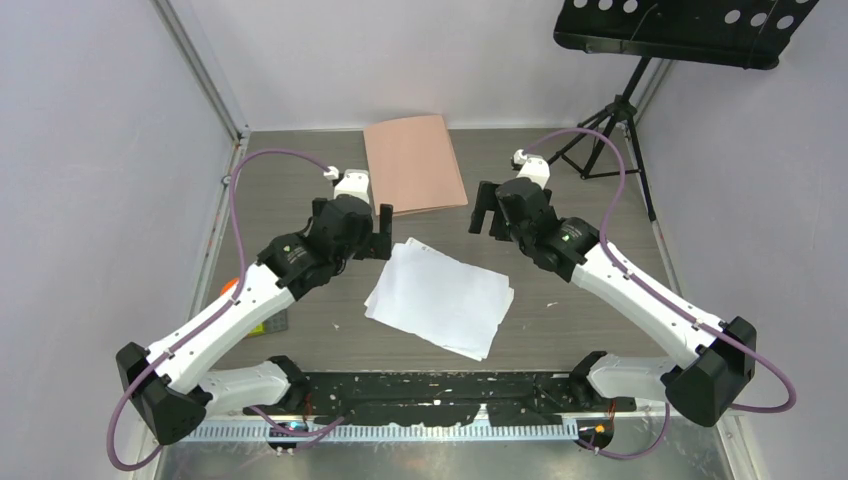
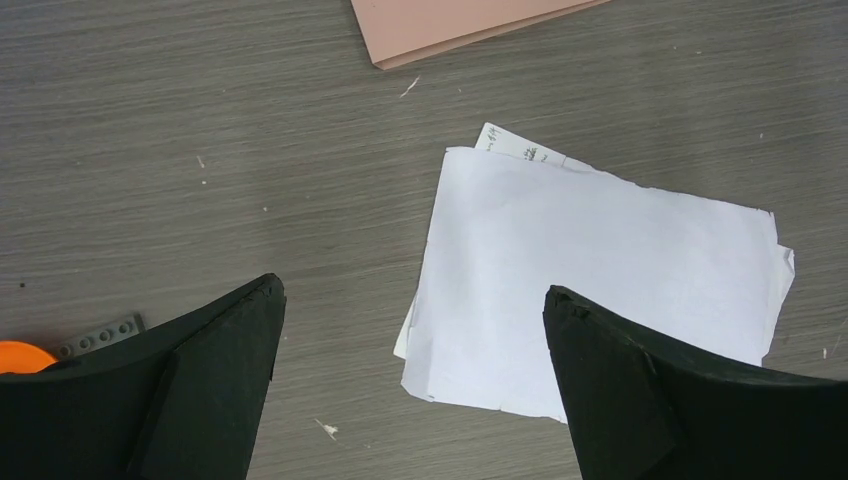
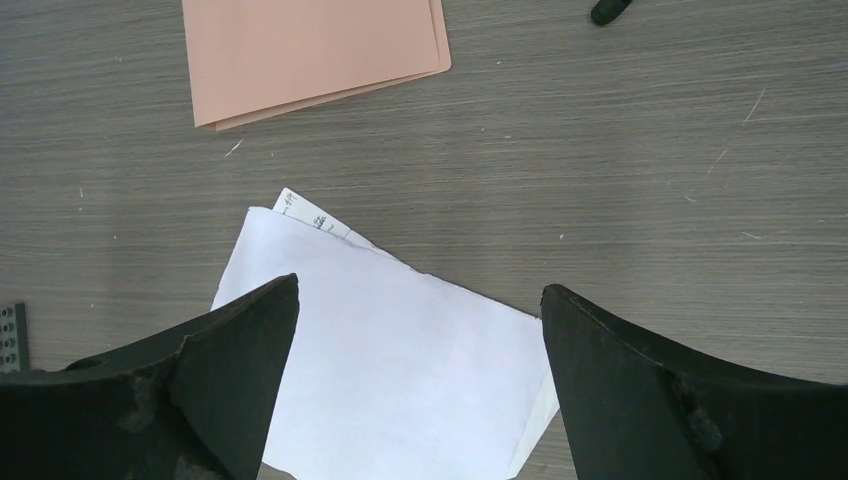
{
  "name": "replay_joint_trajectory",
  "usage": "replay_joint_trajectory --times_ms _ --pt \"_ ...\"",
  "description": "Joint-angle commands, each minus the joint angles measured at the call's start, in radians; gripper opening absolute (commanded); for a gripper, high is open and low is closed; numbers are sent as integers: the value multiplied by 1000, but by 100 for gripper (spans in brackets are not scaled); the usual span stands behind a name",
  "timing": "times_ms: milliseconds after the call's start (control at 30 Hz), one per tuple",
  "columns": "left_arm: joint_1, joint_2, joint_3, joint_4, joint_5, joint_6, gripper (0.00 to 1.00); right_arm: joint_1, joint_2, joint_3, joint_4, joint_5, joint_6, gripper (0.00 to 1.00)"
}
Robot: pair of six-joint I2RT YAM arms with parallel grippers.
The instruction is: Put the files into the folder
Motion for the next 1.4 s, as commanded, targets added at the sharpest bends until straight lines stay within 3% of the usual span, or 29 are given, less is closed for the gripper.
replay_joint_trajectory --times_ms 0,233,533,667,767,867,1067,1133,1367 --pt "3 -7 23 17 -13 -26 100 -5 -10 -9 31 -2 6 95" --pt "24 0 18 17 -48 -44 100 -5 -25 -26 31 -4 15 95" --pt "225 128 37 138 117 -170 100 -6 -20 -35 31 -15 14 95" --pt "302 259 56 228 255 -318 97 -6 -16 -22 21 -18 7 95" --pt "305 363 69 337 283 -421 95 -6 -26 -28 8 -8 2 95" --pt "300 453 72 416 317 -615 93 -8 -42 -35 -5 -5 1 95" --pt "250 595 -13 664 233 -1029 95 -8 -87 -42 -60 -3 1 95" --pt "225 642 1 729 184 -1093 96 -8 -114 -47 -82 3 -5 95" --pt "199 782 89 716 114 -1228 92 -10 -195 -74 -138 36 -22 95"
